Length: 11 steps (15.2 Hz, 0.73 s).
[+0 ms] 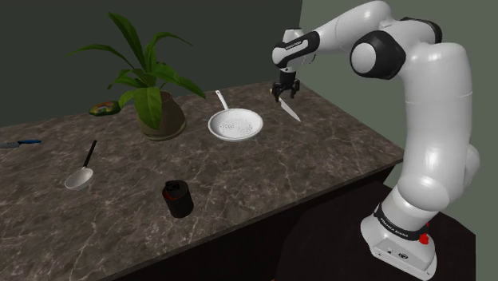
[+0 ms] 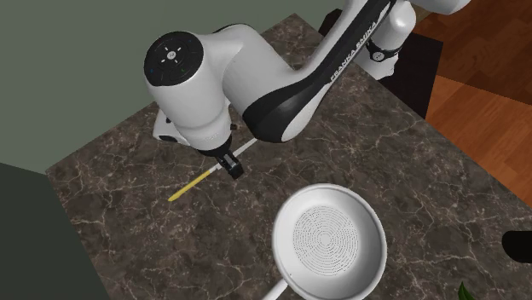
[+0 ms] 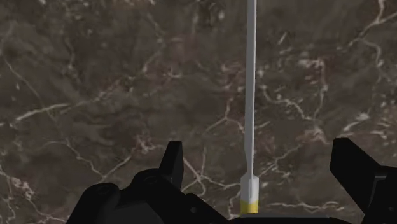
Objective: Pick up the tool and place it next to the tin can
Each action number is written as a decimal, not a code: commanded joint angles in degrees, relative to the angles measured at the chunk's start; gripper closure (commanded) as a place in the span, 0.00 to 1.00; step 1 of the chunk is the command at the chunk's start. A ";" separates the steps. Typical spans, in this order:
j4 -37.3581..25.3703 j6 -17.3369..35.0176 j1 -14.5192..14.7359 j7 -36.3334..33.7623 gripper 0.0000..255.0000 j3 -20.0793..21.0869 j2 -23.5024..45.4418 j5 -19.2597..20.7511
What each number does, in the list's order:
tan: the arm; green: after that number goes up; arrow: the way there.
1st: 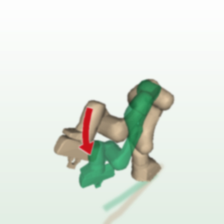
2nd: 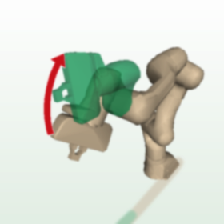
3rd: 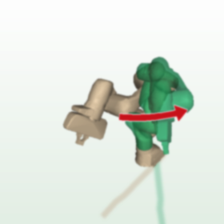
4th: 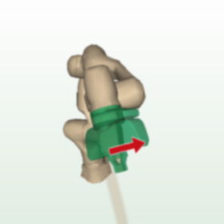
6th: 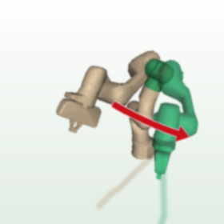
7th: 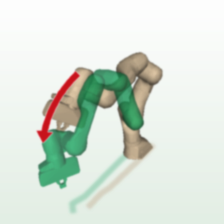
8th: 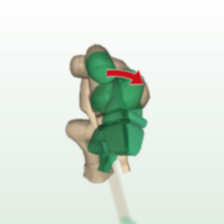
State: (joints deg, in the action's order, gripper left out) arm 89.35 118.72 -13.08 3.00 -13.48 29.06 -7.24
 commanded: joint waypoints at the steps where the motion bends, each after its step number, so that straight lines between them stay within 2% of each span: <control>1: -0.59 0.70 -0.22 0.07 0.00 0.14 1.30 -0.34; 6: 0.61 3.42 -0.34 0.33 0.00 0.39 2.85 -0.76; 11: 0.58 3.41 -0.34 0.33 0.00 0.39 2.86 -0.76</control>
State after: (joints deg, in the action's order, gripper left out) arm 89.92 122.12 -13.43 3.32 -13.09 31.92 -8.00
